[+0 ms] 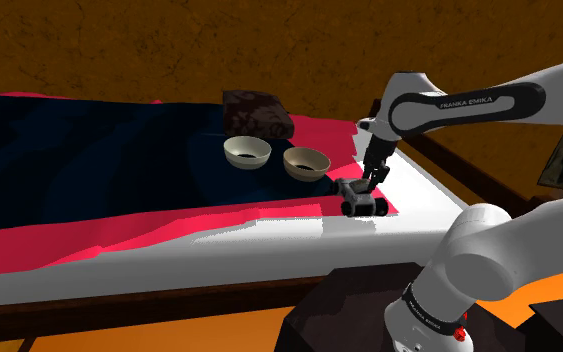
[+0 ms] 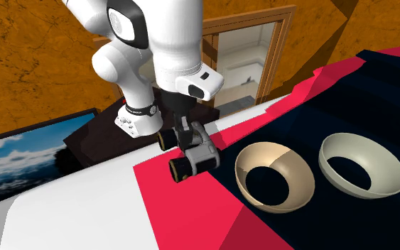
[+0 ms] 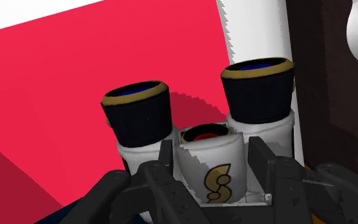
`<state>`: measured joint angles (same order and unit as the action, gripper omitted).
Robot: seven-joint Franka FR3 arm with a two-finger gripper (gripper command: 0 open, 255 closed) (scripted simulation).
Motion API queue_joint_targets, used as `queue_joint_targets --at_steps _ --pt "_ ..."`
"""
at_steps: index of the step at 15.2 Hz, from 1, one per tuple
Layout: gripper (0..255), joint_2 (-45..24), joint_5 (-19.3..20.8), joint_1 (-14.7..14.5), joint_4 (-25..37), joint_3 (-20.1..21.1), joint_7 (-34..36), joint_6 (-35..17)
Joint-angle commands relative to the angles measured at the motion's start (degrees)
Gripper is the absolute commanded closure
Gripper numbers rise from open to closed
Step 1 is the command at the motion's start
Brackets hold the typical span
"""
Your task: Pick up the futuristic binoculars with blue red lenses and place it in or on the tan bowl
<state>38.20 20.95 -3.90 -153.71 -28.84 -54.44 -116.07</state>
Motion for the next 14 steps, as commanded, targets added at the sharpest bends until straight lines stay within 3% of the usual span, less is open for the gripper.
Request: queue_joint_targets --at_steps 1,14 --pt "255 0.8 -0.3 0.0 1.1 0.5 -0.1 1.9" --pt "255 3.4 -2.7 -0.6 9.3 3.6 -0.6 12.7"
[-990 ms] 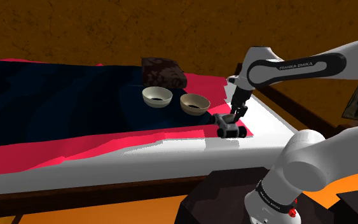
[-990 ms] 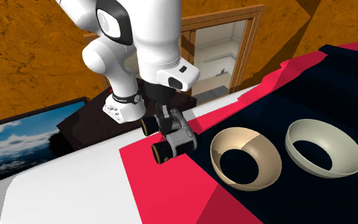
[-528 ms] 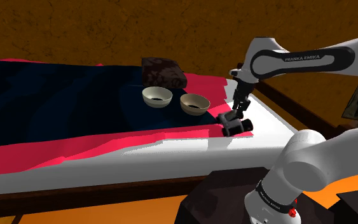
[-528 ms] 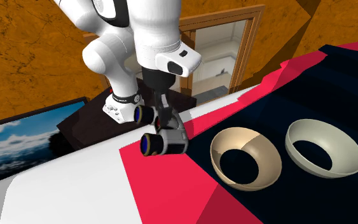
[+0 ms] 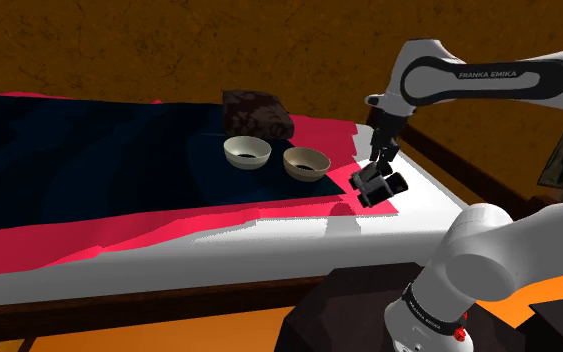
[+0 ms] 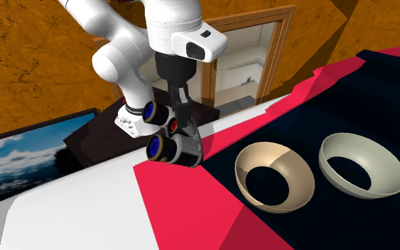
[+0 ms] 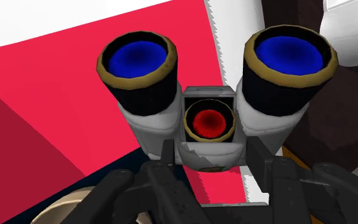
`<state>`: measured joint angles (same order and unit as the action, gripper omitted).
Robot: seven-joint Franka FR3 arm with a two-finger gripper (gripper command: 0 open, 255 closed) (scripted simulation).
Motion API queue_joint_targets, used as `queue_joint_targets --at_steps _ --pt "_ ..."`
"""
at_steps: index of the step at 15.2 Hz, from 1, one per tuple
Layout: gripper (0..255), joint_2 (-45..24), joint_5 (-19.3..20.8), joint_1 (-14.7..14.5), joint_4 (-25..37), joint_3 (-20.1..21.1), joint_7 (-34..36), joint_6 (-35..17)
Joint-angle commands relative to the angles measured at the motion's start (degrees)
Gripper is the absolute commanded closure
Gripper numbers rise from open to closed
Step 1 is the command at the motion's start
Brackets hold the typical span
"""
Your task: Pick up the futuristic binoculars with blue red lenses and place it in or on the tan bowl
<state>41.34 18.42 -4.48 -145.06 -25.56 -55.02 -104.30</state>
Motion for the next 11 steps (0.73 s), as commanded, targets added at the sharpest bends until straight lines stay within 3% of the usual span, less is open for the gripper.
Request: queue_joint_targets --at_steps 1,11 --pt "255 0.4 -0.4 -0.1 1.4 0.5 -0.1 1.7" --pt "255 0.3 -1.9 -0.7 8.9 2.3 -0.6 9.2"
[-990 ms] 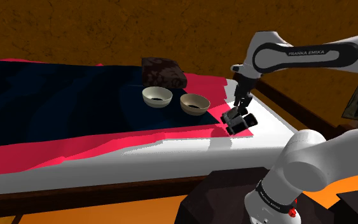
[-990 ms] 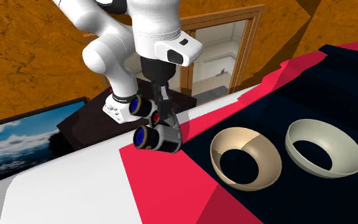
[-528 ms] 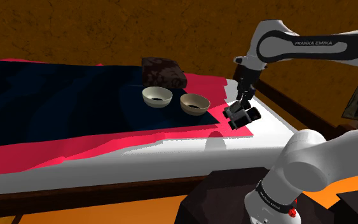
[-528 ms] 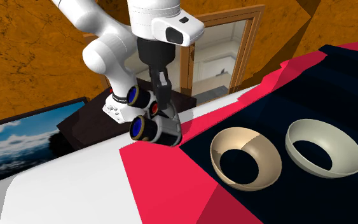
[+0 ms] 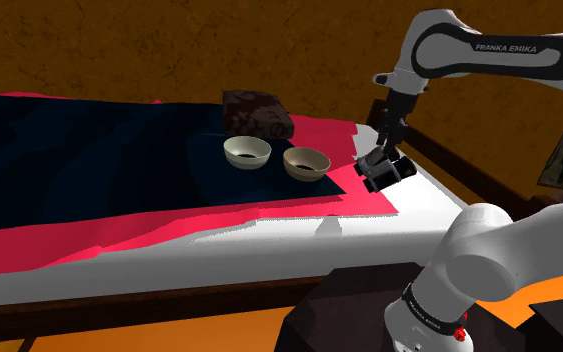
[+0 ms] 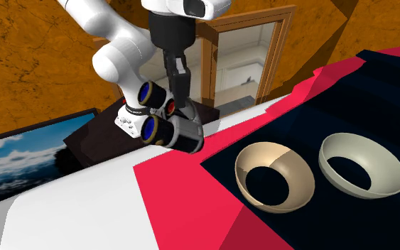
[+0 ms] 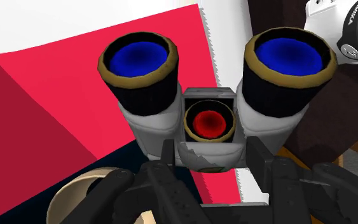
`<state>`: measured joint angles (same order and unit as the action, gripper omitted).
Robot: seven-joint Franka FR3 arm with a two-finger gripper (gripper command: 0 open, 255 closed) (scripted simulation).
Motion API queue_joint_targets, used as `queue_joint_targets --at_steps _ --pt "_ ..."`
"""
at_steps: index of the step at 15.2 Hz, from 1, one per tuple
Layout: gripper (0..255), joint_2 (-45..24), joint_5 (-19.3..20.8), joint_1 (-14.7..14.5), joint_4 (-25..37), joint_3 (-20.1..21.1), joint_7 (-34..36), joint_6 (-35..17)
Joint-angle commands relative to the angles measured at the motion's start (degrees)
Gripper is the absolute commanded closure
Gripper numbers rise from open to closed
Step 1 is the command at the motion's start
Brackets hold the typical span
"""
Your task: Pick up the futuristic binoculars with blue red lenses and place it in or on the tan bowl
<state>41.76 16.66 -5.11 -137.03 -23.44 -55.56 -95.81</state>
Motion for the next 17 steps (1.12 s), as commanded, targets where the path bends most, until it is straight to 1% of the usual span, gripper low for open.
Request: queue_joint_targets --at_steps 1,6,10,14,17 --pt "255 -0.2 -0.3 -0.1 1.5 0.3 -0.1 1.3" --pt "255 -11.7 -3.5 -3.8 11.2 -0.8 0.0 -0.4" --pt "255 -21.0 -6.6 -6.0 20.1 -2.0 -0.9 -0.6" --pt "255 -30.6 -10.4 -7.6 30.3 -3.4 -2.4 0.6" --pt "255 -38.3 -13.8 -7.9 39.0 -4.4 -3.9 2.3"
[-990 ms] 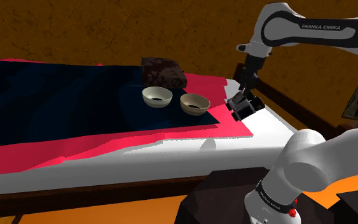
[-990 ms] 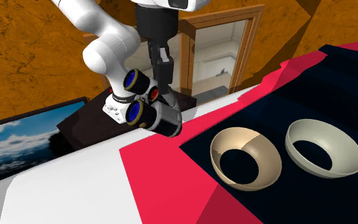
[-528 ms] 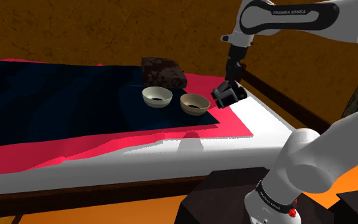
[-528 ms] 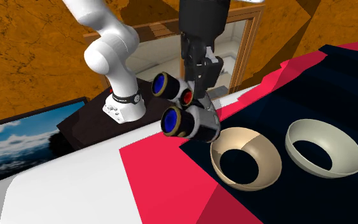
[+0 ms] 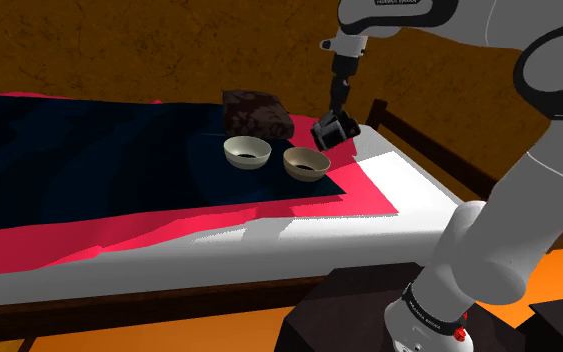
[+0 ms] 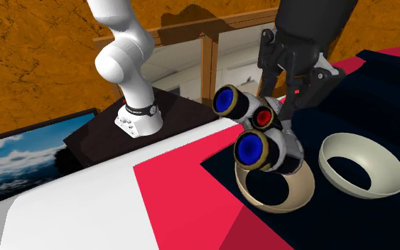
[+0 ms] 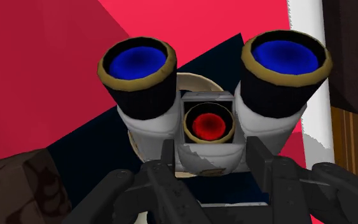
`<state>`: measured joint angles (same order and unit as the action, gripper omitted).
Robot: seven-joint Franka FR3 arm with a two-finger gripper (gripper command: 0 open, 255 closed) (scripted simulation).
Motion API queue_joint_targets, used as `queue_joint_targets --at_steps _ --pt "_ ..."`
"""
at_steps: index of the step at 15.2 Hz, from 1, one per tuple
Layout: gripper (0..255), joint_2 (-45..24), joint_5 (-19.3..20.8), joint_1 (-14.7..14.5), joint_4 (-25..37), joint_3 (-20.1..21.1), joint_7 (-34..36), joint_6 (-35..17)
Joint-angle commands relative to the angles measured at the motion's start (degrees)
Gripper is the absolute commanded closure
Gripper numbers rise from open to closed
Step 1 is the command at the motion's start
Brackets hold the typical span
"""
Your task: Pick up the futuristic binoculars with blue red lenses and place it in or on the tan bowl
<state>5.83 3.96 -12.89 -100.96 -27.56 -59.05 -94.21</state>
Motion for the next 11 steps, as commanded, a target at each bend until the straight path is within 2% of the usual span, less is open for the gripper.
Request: queue_joint_targets --at_steps 1,2,11 --pt "255 -5.0 -2.3 -0.1 6.1 -0.5 -0.9 1.5" --pt "255 -6.9 -3.2 0.1 8.4 -0.7 -1.3 2.2" --pt "255 -6.0 -2.8 0.0 0.5 -0.5 -0.9 -5.0"
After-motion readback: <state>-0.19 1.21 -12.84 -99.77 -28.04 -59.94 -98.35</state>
